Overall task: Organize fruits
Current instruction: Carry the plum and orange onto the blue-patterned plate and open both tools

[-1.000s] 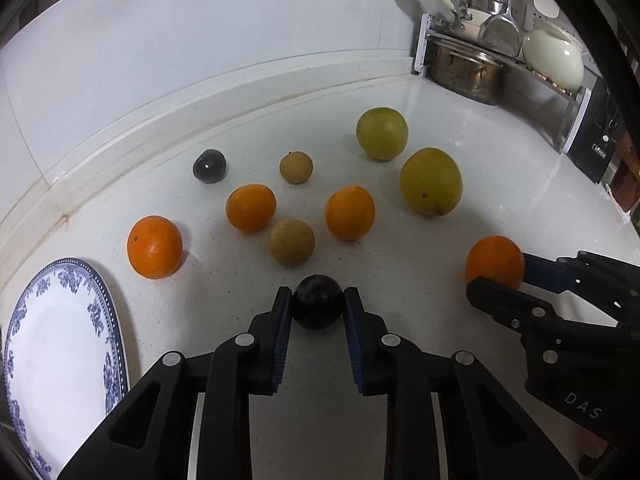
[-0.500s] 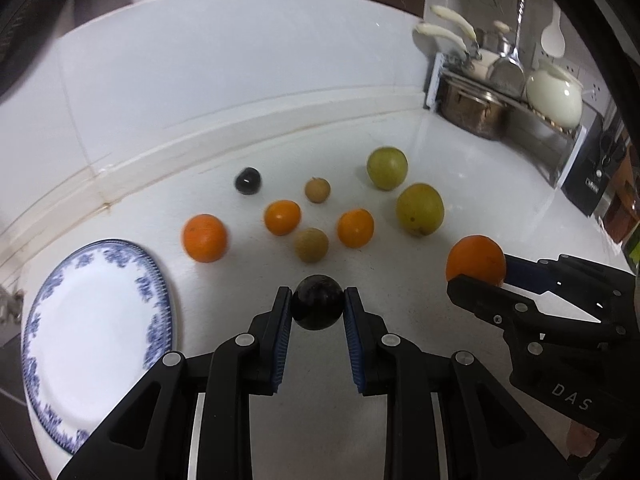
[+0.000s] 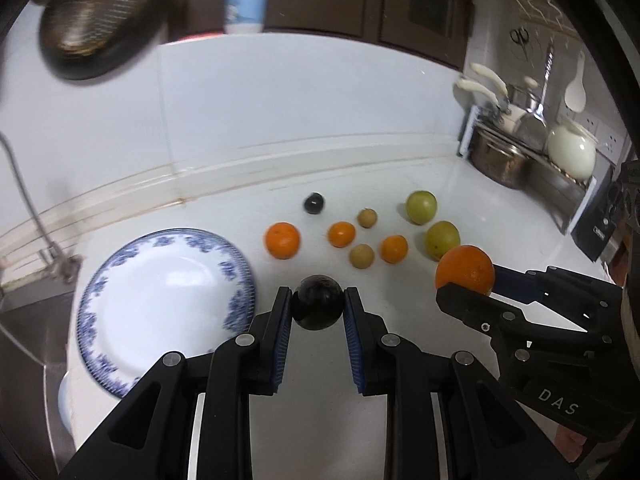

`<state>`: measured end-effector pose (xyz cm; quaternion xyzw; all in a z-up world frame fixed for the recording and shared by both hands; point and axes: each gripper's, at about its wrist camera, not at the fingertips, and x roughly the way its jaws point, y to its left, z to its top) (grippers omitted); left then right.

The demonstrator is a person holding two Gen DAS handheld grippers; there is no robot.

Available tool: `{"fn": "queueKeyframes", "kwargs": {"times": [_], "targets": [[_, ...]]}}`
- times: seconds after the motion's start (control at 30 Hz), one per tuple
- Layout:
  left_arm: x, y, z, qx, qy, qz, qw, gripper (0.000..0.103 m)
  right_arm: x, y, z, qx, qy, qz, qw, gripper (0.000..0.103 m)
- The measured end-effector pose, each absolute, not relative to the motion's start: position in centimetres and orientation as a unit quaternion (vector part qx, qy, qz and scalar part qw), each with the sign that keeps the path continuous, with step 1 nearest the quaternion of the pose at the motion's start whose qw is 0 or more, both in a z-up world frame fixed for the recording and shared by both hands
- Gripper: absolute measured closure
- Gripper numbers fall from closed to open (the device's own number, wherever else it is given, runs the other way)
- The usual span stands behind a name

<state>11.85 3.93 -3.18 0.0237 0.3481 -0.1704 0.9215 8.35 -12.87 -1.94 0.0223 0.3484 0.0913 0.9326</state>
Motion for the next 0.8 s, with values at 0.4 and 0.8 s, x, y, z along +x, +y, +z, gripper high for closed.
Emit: {"fn": "queueKeyframes", "kwargs": {"times": [0.4,0.8], "targets": [[9.6,9.2,-2.4,0.006,0.335,-0.099,0.937,0.077,8.4,-8.0,-0.7,-0.006,0.331,0.164,0.929,0.065],[10.0,14.0,-4.3,0.001,0.352,-0.049,0.935,0.077,10.8,-2.7,-2.2,-0.024,0.35,0.226,0.909,0.065]]}}
